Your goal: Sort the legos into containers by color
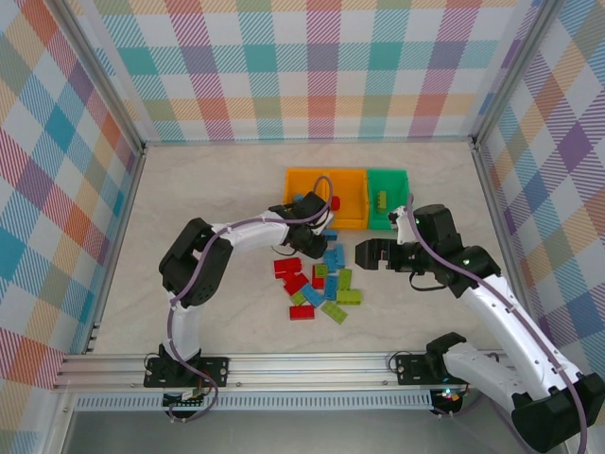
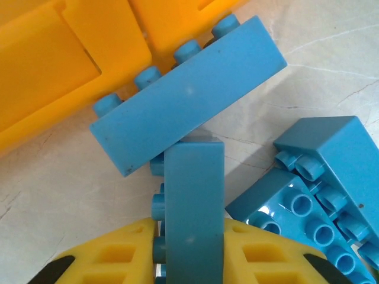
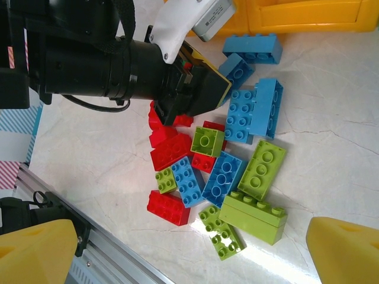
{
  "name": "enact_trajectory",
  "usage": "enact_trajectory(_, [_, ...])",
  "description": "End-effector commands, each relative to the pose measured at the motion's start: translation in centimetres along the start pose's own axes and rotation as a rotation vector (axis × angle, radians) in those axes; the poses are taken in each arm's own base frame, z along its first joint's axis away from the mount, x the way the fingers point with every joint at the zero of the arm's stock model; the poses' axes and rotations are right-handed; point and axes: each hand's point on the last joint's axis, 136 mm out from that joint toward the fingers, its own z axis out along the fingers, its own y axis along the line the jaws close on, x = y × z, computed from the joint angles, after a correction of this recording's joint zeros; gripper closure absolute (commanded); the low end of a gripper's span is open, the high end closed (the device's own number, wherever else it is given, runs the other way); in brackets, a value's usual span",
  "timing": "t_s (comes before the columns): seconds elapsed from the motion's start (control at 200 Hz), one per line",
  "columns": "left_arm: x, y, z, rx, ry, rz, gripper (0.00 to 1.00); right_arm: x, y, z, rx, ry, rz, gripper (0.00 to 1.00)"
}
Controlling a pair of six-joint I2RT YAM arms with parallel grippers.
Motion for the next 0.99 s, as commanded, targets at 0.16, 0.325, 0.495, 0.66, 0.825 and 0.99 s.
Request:
enact_trajectory(0.16, [-1.6, -1.8, -5.5, 0.067, -0.092, 0.031, 0.8, -0.8, 0.7, -0.8, -0.019, -0.044, 0.012, 0.0])
enact_trajectory(0.325, [-4.9, -0.6, -11.0, -0.01, -0.236, 0.039, 0.8, -1.3, 0.7, -1.3, -0.009, -0.081, 0.01, 0.0])
enact_trajectory(0.495, [-9.6, 4.7, -12.9, -0.198, -0.356, -0.05, 0.8, -1.5, 0.5, -1.3, 0.003, -0.091, 0.012, 0.0])
enact_trajectory(0.66, [-12.8, 7.9, -11.0, -0.246, -0.365, -0.135, 0.78, -1.4, 0.3, -1.6, 0.01, -0.102, 0.024, 0.0])
enact_trajectory(0.825, [-14.7, 9.0, -8.7, -0.244, -0.364, -0.171, 0.73, -1.1, 0.2, -2.0, 0.018, -0.108, 0.036, 0.0])
enact_trajectory(0.99, [-15.2, 9.7, -7.4, -0.243, -0.344, -0.199, 0.69, -0.7, 0.0, -2.2, 0.023, -0.104, 0.043, 0.0])
